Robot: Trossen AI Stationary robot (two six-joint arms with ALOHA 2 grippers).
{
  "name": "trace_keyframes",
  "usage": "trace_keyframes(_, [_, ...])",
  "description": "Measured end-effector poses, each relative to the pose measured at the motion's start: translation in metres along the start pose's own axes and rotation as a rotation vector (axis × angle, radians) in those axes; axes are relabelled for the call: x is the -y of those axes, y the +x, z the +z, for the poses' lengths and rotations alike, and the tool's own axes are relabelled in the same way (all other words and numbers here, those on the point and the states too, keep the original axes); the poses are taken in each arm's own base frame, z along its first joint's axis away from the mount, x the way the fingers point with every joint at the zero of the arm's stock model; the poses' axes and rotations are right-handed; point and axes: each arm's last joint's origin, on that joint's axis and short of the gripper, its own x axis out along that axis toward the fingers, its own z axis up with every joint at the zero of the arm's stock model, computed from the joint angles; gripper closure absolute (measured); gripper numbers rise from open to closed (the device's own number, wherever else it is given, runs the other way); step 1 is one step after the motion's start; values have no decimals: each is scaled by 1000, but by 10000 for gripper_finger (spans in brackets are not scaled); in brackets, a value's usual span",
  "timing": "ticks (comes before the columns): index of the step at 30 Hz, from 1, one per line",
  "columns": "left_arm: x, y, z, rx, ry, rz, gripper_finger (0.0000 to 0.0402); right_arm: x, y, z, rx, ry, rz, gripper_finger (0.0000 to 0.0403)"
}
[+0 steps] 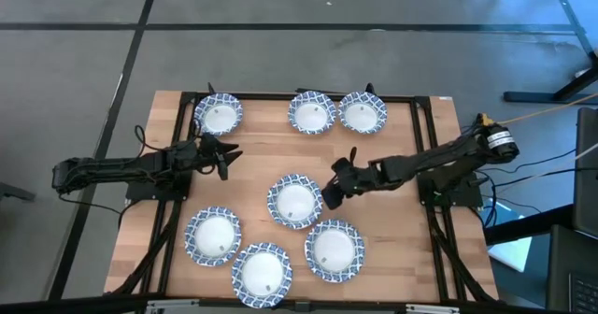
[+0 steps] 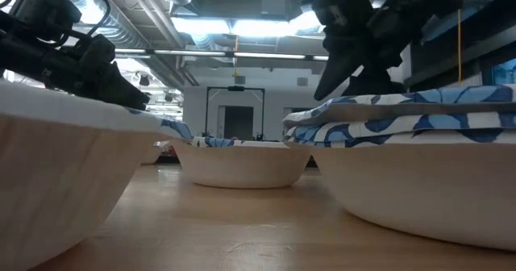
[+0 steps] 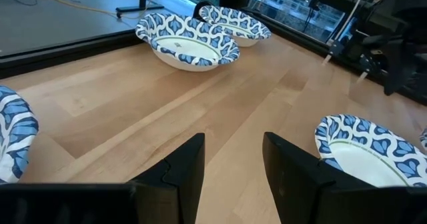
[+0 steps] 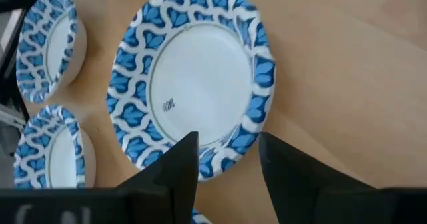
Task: Nest bowls inside each other
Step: Stack the blue patterned bowl on the blue patterned bowls
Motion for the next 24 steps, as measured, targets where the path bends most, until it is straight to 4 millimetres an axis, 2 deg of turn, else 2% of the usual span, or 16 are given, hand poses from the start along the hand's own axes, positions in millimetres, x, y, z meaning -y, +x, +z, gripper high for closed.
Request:
trace_keyframes(14, [0,0,0,-1,1,-1,256,5,31,-2,-41,-23,7,246])
trace_keyframes(24, [0,0,0,-1,0,-1,256,5,33,2,-17,-77,20,246])
